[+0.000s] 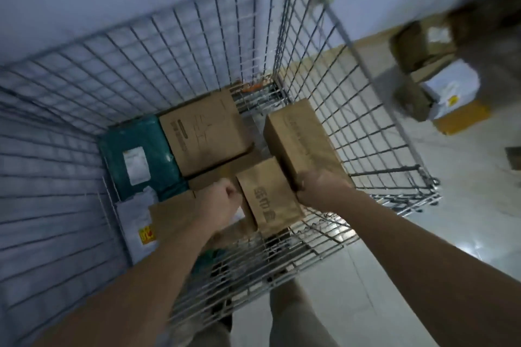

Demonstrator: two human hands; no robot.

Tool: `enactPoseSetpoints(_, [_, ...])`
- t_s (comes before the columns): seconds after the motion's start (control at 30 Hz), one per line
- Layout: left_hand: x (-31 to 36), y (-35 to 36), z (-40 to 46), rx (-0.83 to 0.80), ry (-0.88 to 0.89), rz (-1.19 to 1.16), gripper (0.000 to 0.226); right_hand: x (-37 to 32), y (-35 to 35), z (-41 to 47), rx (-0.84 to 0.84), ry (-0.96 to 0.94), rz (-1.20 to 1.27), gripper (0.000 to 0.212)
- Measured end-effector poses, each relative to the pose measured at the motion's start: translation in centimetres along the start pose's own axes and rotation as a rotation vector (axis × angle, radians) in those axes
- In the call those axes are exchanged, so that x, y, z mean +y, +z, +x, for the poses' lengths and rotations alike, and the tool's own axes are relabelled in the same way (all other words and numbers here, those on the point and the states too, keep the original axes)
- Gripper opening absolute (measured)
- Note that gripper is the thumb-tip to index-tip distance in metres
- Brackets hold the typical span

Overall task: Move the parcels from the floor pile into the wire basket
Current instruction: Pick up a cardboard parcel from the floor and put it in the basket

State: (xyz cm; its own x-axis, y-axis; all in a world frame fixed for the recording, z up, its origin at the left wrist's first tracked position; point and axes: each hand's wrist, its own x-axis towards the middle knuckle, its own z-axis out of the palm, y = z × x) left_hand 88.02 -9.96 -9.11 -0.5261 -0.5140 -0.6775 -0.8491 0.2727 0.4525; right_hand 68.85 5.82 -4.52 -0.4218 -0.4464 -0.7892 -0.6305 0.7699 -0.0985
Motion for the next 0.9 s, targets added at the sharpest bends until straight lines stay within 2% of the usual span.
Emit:
enactPoseSetpoints(0.07, [3.5,-5.2,-3.4,-0.058,0.099,0.205,0.025,0.9,-3.5,-5.8,0.083,0.022,0.081,0.038])
enactPoseSetpoints(0.17, [10.3,-12.1,-9.6,-0.034,0.286,0.490,0.041,2.6,-8.4,-15.6,0.165,0.034,0.110,0.043])
enactPoseSetpoints(0.3, [19.7,-17.7,-18.2,-0.012,0.530,0.704,0.041,6.1,-13.3,-28.3,0.285,0.102,0.162,0.049])
enactPoseSetpoints(0.43, [29.5,-19.2,-26.0,0.009,0.701,0.872,0.045,11.1,-15.8,-38.9,0.425,0.209,0.199,0.048])
enactPoseSetpoints(0.57, [38.6,-17.2,-33.6,0.076,0.858,0.985,0.051,17.8,-16.3,-48.2,0.530,0.294,0.221,0.051])
enactPoseSetpoints(0.77, [50.5,-8.7,-39.7,0.115,1.004,0.981,0.050,29.1,-14.4,-58.3,0.638,0.397,0.285,0.049])
enactPoseSetpoints(0.9, [56.7,-1.4,-41.8,0.068,1.082,0.916,0.049,36.3,-12.4,-60.9,0.653,0.455,0.295,0.026])
